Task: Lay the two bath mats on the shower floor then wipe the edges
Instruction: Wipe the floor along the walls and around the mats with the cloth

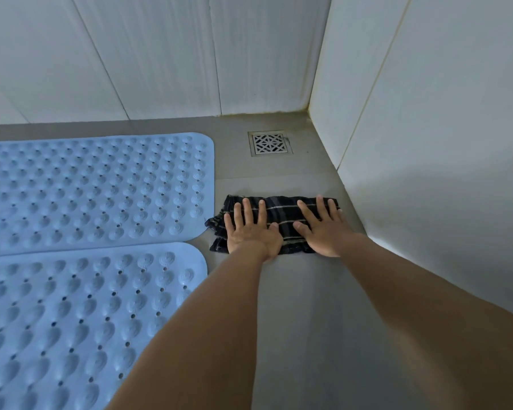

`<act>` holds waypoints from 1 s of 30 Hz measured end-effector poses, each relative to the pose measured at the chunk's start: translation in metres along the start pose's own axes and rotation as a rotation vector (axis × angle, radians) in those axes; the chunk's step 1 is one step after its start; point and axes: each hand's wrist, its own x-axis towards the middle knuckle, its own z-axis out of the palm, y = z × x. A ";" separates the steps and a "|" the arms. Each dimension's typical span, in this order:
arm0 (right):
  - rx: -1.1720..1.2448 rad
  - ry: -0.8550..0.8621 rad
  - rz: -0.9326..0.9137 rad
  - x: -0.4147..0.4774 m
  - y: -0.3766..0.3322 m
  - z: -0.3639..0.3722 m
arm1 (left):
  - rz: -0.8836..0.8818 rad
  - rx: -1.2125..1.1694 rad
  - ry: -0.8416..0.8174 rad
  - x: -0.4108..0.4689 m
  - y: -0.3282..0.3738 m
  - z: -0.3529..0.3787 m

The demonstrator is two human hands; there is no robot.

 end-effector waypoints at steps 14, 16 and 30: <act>0.096 -0.031 0.103 -0.093 -0.012 0.042 | 0.080 0.174 -0.023 -0.063 -0.010 0.016; 0.091 -0.025 0.100 -0.091 -0.012 0.044 | 0.115 0.150 0.004 -0.063 -0.015 0.019; 0.055 0.034 0.042 -0.128 0.013 0.071 | 0.035 0.054 -0.005 -0.127 -0.001 0.054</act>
